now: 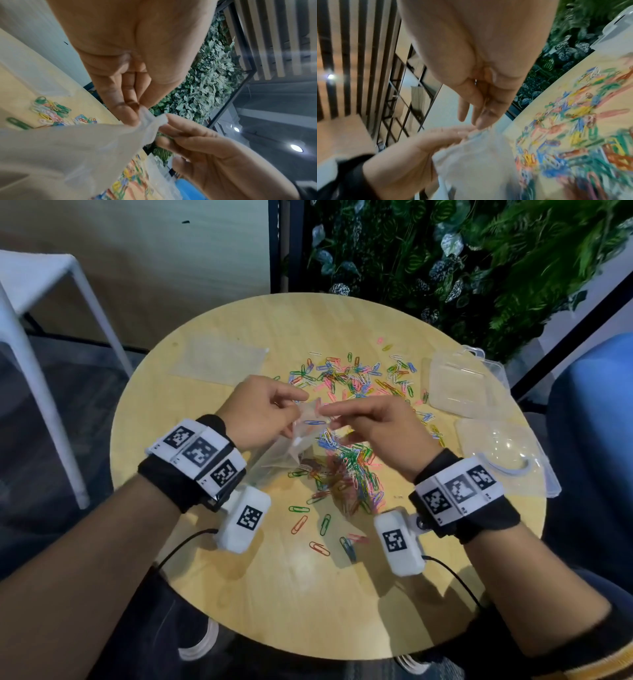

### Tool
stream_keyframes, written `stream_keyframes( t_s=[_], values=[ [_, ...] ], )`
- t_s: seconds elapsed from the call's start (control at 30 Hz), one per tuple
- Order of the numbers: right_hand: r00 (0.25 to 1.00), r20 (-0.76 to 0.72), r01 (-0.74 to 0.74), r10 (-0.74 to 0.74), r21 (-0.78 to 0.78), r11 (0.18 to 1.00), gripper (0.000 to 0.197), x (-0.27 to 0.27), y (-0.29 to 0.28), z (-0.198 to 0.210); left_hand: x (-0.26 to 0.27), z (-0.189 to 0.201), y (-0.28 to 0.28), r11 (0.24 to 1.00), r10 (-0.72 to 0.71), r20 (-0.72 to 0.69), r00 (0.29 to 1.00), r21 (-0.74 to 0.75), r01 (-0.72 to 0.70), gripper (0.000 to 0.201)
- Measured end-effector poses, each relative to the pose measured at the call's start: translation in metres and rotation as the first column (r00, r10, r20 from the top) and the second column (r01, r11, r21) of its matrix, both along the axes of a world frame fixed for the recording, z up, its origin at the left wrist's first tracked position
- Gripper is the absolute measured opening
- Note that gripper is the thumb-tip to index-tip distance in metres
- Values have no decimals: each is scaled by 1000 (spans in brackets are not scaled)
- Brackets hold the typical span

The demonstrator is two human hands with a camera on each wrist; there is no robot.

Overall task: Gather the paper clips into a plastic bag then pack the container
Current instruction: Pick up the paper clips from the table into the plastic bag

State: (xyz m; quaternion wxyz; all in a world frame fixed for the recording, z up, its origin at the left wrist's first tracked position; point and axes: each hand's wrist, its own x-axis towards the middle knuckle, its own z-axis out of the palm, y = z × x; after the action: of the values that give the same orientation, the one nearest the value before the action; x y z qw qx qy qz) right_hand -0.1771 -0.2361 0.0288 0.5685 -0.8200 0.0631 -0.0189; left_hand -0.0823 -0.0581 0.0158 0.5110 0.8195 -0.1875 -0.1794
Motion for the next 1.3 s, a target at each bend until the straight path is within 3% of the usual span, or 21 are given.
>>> stream_keyframes(
  t_s=[0.07, 0.13, 0.2, 0.27, 0.3, 0.37, 0.47, 0.53, 0.8, 1.03, 1.1, 1.17, 1.23, 1.27, 1.3],
  values=[
    [995, 40, 93, -91, -61, 994, 26, -4, -16, 8, 6, 4, 7, 996, 85, -135, 987, -8, -87, 19],
    [991, -102, 50, -88, -325, 944, 20, -10, -37, 9, 11, 8, 15, 990, 139, -227, 964, -1, -143, 15],
    [898, -427, -173, -109, -570, 803, 54, -21, -49, 6, 14, 10, 23, 985, 169, -198, 966, 12, -170, 11],
    [753, -645, -402, -131, -608, 684, 93, -30, -47, -2, 18, 14, 29, 974, 216, -124, 969, -39, -222, 9],
    [722, -682, -447, -113, -585, 677, 106, -33, -42, -7, 19, 16, 31, 964, 246, -93, 965, -77, -253, 8],
    [740, -669, -445, -65, -560, 699, 119, -33, -28, -22, 21, 20, 35, 947, 281, -57, 958, -148, -286, 8],
    [808, -586, -413, -57, -634, 654, 127, -29, -6, -42, 20, 24, 38, 935, 282, -46, 958, -210, -286, 10],
    [853, -521, -381, -30, -662, 645, 117, -26, 4, -50, 16, 26, 36, 940, 259, -55, 964, -214, -265, 9],
    [973, -221, -131, -61, -754, 644, 35, -9, 13, -66, 5, 19, 27, 978, 90, -77, 993, -180, -103, 8],
    [981, -169, -71, -91, -759, 647, 19, -6, 0, -60, 5, 17, 23, 981, 53, -77, 996, -180, -66, 11],
    [980, -168, -52, -106, -734, 677, 14, -4, -11, -57, 4, 15, 22, 982, 37, -92, 995, -181, -53, 13],
    [969, -178, 16, -171, -645, 764, 16, -1, -25, -53, 3, 13, 20, 984, 7, -115, 993, -176, -27, 14],
    [931, -235, 203, -278, -299, 933, 24, -1, -38, -43, 0, 8, 16, 986, -22, -145, 989, -165, -2, 16],
    [918, -264, 294, -296, -46, 955, 30, -1, -42, -34, -2, 6, 14, 988, -40, -157, 987, -155, 15, 17],
    [916, -280, 345, -287, 185, 920, 33, -2, -44, -25, -4, 3, 12, 989, -62, -166, 984, -142, 38, 18]
  ],
)
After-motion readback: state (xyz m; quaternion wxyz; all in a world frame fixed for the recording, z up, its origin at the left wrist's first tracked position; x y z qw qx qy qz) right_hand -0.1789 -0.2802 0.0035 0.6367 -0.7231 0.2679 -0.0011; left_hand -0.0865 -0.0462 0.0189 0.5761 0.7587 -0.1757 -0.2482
